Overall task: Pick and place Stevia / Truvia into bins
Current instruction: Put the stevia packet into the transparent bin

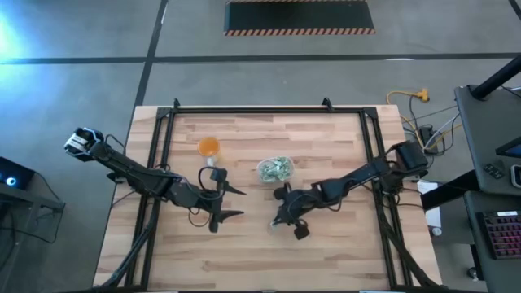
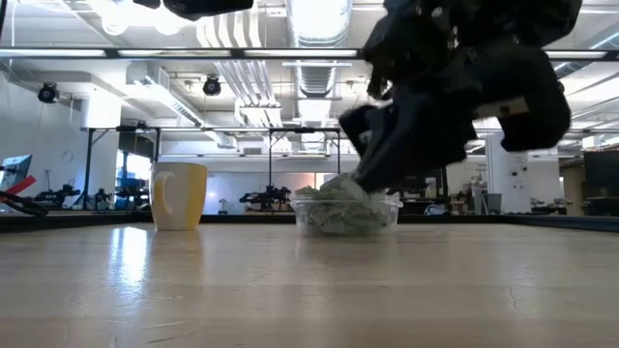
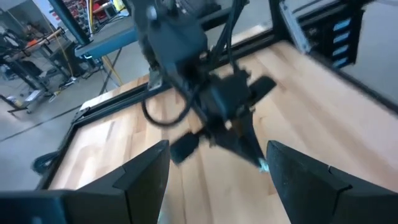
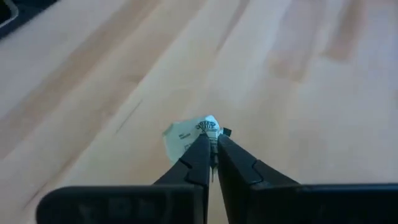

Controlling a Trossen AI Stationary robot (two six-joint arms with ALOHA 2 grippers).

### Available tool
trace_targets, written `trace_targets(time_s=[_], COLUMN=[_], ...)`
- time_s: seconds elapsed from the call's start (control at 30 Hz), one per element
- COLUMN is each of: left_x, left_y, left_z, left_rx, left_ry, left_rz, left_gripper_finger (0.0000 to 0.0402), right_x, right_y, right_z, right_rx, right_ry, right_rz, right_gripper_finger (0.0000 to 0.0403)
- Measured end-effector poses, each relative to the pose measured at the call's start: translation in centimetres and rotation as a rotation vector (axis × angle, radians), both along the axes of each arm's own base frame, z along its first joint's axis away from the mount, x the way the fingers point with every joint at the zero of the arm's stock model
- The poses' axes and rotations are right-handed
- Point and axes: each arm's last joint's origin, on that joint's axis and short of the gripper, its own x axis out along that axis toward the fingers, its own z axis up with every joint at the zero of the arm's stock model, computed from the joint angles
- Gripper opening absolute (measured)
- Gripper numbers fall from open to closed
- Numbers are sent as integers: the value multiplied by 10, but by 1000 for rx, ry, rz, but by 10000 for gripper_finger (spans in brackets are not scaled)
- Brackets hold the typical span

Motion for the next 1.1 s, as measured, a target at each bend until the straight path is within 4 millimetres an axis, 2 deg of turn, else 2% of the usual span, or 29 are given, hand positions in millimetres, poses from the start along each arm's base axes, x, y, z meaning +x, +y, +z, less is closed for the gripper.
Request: trace_targets(time_s=[0.1,0.2,0.33,0.47,0.57,0.7,0.87,1.1], left_x=[-1,-2,-3,-4,-4,-4,-4,-4], left_y=[2,5,7,8,8,8,8,8], left_z=[-4,-8,-9,-7,-6,-6,-6,-6], left_rx=[67,143,202,200,198,197,196,193], left_ry=[33,65,68,60,55,55,55,53], left_rz=[40,103,169,177,178,178,178,181], left_gripper_finger=[250,250,250,250,250,250,250,250], right_x=[-4,-9,-11,-11,-10,-5,-1,-3], right_y=[-5,-16,-43,-76,-96,-111,-116,-116], right_z=[15,30,49,63,61,41,16,18], right_rx=[-87,-242,-398,-367,-280,-225,-242,-224], right_ry=[-31,-59,-125,-150,-130,-55,32,39], right_rz=[-62,-203,-453,-581,-588,-594,-596,-613], right_gripper_finger=[14,14,13,13,13,13,13,13])
